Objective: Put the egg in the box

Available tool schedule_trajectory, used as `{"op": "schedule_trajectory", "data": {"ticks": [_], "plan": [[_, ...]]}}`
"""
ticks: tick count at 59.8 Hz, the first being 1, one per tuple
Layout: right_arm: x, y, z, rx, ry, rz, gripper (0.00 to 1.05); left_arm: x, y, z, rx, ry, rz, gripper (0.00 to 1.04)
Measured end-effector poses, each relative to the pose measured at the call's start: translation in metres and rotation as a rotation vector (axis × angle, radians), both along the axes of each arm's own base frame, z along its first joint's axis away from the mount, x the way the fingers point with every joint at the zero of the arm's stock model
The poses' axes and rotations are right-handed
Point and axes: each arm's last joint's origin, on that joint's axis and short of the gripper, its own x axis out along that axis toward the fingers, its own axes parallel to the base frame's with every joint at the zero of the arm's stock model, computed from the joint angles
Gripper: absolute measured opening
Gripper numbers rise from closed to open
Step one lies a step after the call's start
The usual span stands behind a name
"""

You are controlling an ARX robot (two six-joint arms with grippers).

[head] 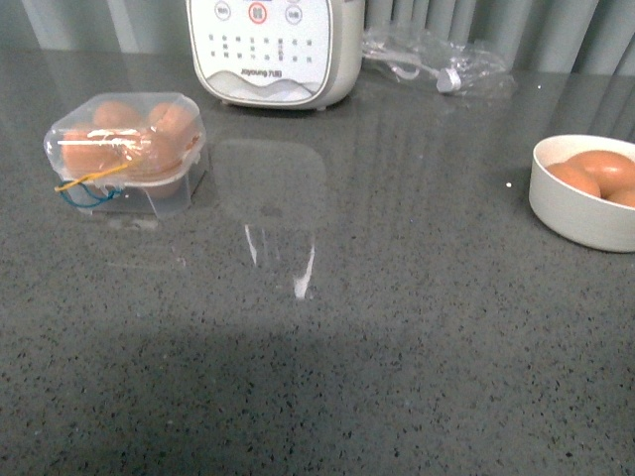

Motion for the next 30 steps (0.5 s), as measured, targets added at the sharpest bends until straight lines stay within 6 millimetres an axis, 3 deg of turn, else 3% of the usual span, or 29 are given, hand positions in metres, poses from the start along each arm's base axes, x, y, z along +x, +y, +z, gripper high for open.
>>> {"op": "schedule_trajectory", "data": {"ticks": [30], "plan": [[0.0, 0.0, 0.0, 0.0, 0.0, 0.0, 0.97, 0.0, 0.0, 0.0, 0.0, 0.0, 0.0, 0.98]]}}
